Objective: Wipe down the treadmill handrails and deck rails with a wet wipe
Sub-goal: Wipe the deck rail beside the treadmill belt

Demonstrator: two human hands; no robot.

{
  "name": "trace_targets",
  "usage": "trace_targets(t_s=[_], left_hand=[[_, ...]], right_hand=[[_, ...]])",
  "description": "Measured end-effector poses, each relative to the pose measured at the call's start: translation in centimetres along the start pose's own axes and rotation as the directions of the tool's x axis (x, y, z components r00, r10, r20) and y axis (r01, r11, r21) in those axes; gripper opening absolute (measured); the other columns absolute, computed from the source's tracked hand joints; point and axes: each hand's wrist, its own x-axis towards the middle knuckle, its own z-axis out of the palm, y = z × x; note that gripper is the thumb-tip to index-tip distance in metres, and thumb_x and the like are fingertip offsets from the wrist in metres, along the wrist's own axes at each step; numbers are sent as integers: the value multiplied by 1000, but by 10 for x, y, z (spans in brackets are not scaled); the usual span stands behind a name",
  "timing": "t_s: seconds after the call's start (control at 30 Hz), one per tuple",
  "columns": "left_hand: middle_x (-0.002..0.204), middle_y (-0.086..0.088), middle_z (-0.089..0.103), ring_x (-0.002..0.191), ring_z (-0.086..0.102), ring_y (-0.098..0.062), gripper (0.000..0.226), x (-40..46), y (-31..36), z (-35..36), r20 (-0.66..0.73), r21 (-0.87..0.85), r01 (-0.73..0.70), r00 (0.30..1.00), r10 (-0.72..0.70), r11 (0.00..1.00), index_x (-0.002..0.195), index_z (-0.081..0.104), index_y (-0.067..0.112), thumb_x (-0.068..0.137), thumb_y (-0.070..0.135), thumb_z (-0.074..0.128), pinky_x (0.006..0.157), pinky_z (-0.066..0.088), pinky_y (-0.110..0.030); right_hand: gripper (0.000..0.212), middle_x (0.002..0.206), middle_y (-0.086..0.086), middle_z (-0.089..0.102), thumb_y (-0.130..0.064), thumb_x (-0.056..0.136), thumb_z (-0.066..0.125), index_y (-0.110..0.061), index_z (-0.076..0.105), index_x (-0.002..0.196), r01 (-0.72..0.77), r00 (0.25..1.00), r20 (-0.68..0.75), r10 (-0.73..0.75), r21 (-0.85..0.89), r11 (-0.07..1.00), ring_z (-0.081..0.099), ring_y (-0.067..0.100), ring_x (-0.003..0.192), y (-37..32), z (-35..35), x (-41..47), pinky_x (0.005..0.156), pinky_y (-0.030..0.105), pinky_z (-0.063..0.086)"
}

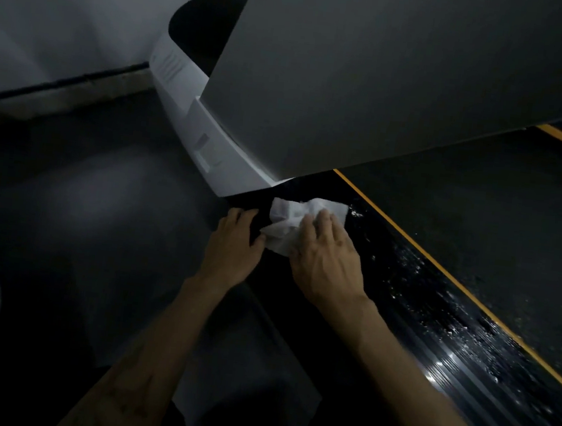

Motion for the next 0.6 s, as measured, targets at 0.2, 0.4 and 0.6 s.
trace_targets(t_s=[0.2,0.4,0.6], left_hand=[[152,-5,40,136,44,-28,51,6,-2,5,60,-7,-64,996,64,998,152,42,21,103,27,55,105,40,-40],[166,-3,25,148,34,-28,60,7,-5,8,51,6,-99,994,98,995,159,30,24,103,25,52,117,36,-48],[173,-1,3,154,24,-29,78,6,-5,9,100,66,-159,983,152,985,165,11,22,101,23,56,119,33,-50]], right_hand=[[47,122,16,51,-34,101,30,-3,58,123,48,998,-34,-45,87,995,46,28,117,-21,-6,22,104,40,40],[69,170,20,9,-42,107,26,-2,14,161,130,990,39,-132,62,990,5,28,159,2,2,29,129,38,3],[72,164,26,26,-40,99,50,2,34,155,191,980,-70,-184,107,976,20,36,155,6,15,22,129,42,13]])
